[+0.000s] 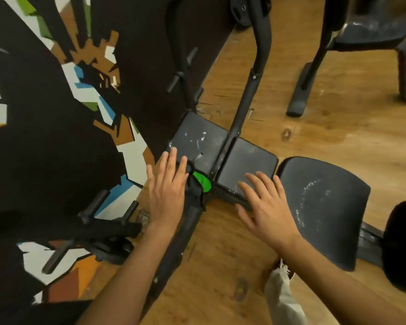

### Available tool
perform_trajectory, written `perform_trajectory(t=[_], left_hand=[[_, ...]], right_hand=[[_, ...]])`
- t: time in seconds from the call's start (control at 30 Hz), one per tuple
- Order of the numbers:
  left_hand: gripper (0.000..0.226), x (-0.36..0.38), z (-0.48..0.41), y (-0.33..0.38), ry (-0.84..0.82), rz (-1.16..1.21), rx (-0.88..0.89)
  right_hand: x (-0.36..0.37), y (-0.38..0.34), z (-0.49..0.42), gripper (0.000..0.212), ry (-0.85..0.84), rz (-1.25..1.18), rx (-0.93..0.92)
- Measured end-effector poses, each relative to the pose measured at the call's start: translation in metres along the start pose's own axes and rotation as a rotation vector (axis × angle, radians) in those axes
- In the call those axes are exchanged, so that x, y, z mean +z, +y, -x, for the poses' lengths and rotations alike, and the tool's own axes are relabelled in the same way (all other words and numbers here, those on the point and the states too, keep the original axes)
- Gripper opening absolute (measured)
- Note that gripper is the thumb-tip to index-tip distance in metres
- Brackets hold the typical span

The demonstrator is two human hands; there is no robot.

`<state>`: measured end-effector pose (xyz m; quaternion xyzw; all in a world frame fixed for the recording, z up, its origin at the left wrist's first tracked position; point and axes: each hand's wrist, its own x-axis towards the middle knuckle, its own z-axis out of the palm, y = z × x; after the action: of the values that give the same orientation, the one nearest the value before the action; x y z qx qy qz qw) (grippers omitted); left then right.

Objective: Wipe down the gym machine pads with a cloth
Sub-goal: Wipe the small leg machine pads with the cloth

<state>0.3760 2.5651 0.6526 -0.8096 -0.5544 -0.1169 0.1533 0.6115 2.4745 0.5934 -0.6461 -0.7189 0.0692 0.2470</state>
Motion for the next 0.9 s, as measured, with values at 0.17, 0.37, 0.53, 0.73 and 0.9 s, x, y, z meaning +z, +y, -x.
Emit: perform_trajectory(t=[0.17, 0.37, 0.53, 0.73, 0.9], left_hand=[[0.047, 0.032, -0.101, -0.041, -0.009, -0.062, -0.027], [0.046, 0.061, -0.213, -0.082, 0.012, -0.096, 0.017], [0.051, 0.110, -0.266, -0.101, -0.072, -0.126, 0.149], [0.084, 0.174, -0.289, -0.129, -0.175, -0.220, 0.321], [0.084, 0.205, -0.293, -0.143, -0.216, -0.202, 0.404]], right_hand=[[0.019, 0.014, -0.102, 0.050, -0.026, -0.031, -0.023], [0.049, 0.023, -0.192, 0.050, -0.049, -0.048, -0.009], [0.079, 0.027, -0.240, 0.051, -0.070, -0.032, 0.054], [0.120, 0.023, -0.270, 0.051, -0.079, -0.016, 0.138], [0.154, 0.016, -0.281, 0.051, -0.062, -0.048, 0.236]])
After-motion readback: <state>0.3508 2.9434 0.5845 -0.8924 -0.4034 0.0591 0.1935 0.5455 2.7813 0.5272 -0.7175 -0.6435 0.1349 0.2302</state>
